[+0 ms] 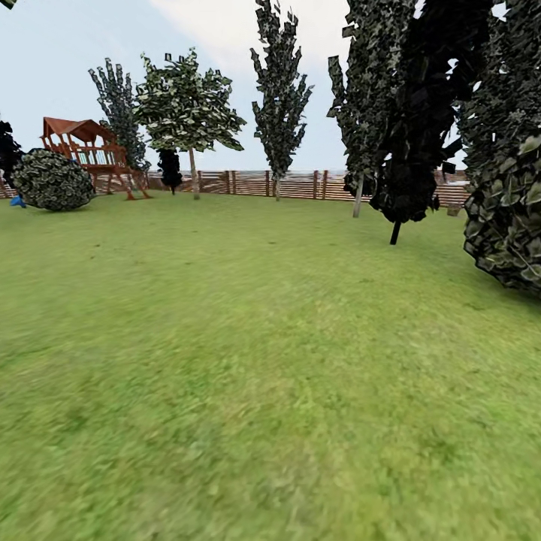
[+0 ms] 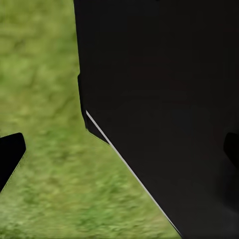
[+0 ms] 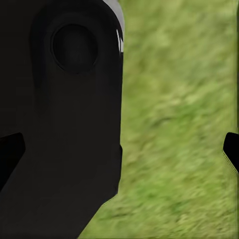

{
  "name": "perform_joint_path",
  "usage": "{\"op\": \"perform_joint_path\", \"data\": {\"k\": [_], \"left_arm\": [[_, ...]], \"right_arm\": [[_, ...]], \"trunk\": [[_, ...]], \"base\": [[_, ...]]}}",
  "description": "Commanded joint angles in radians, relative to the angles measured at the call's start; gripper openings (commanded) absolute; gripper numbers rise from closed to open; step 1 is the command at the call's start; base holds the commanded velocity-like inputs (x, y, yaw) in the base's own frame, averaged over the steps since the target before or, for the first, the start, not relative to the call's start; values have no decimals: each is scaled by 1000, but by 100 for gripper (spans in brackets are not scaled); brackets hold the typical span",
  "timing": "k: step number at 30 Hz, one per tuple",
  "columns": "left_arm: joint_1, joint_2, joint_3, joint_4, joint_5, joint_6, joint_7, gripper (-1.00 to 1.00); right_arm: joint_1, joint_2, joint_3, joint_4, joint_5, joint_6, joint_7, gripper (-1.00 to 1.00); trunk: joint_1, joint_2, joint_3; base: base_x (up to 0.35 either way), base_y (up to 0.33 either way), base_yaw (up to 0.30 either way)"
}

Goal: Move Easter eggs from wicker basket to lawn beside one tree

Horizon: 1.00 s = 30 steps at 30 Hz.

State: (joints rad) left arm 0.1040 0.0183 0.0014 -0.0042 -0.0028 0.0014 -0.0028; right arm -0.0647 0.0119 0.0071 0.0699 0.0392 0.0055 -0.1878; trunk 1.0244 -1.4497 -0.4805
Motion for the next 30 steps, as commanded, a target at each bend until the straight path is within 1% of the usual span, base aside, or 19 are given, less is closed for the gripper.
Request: {"op": "perform_joint_path", "data": {"k": [1,30], "left_arm": [[0,0,0,0,0,0,0,100],[0,0,0,-1,0,0,0,100]], "right_arm": [[-1,0,1,2,4,1,-4,100],[-1,0,1,2,4,1,-4,100]], "trunk": [[1,0,-1],[1,0,-1]], "base": [[335,0,0],[335,0,0]]}}
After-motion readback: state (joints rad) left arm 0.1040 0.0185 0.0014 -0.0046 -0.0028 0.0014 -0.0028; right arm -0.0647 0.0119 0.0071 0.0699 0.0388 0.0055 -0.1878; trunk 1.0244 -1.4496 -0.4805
